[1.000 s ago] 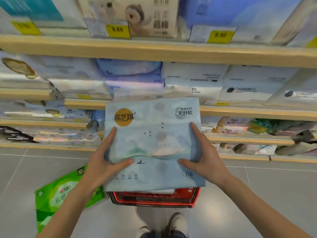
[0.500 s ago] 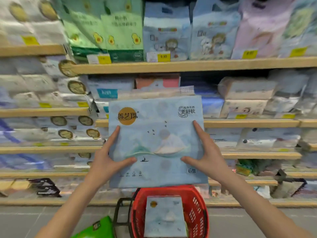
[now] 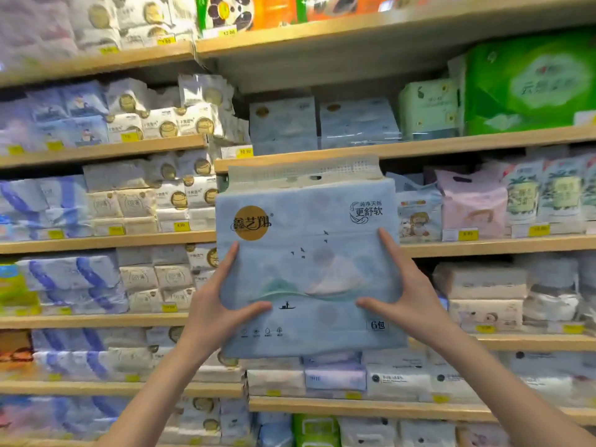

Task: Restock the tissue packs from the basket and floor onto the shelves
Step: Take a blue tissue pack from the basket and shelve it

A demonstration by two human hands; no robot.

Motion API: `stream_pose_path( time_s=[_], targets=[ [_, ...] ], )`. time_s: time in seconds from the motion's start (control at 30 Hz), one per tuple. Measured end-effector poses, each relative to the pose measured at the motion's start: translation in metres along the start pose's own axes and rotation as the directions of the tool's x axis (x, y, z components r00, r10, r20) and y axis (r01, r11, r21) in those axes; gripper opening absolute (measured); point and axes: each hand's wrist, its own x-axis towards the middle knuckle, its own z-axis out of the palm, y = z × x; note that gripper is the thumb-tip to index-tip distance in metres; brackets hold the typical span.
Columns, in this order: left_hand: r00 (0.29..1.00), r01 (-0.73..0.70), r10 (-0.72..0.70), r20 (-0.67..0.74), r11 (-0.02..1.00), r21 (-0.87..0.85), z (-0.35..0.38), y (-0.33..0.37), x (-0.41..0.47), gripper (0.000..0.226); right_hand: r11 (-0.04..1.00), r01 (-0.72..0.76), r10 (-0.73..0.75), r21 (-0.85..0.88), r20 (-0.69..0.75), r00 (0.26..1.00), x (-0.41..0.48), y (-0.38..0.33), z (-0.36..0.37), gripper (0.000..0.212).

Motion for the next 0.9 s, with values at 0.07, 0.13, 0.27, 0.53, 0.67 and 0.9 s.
stream_pose_path(
  time_s=[0.07, 0.13, 0.27, 0.53, 0.67, 0.9],
  targets=[
    [1.0, -0.022, 0.022, -0.016, 1.0, 0.012, -0.009, 0.001, 0.012, 0.104, 0.999, 0.035, -0.035, -0.013, -0.002, 0.999, 0.014, -0.006, 0.0, 0.104],
    [0.997, -0.058, 0.059, -0.043, 0.998, 0.02, -0.016, 0.002, 0.025, 0.102, 0.997, 0.068, -0.069, -0.022, -0.01, 0.998, 0.03, -0.01, 0.001, 0.104],
    [0.99, -0.109, 0.113, -0.083, 0.993, 0.048, -0.022, -0.002, 0.058, 0.1, 0.992, 0.119, -0.12, -0.033, -0.03, 0.992, 0.063, -0.008, 0.005, 0.103],
    [0.959, -0.232, 0.246, -0.139, 0.967, 0.109, -0.009, -0.024, 0.15, 0.102, 0.977, 0.21, -0.213, -0.032, -0.088, 0.973, 0.152, 0.02, 0.01, 0.102],
    [0.933, -0.29, 0.317, -0.17, 0.943, 0.166, 0.001, -0.029, 0.206, 0.099, 0.963, 0.262, -0.267, -0.057, -0.11, 0.957, 0.211, 0.039, 0.005, 0.103],
    [0.871, -0.403, 0.439, -0.22, 0.895, 0.19, -0.005, -0.035, 0.289, 0.102, 0.921, 0.37, -0.385, -0.124, -0.131, 0.914, 0.294, 0.039, 0.0, 0.105]
  ],
)
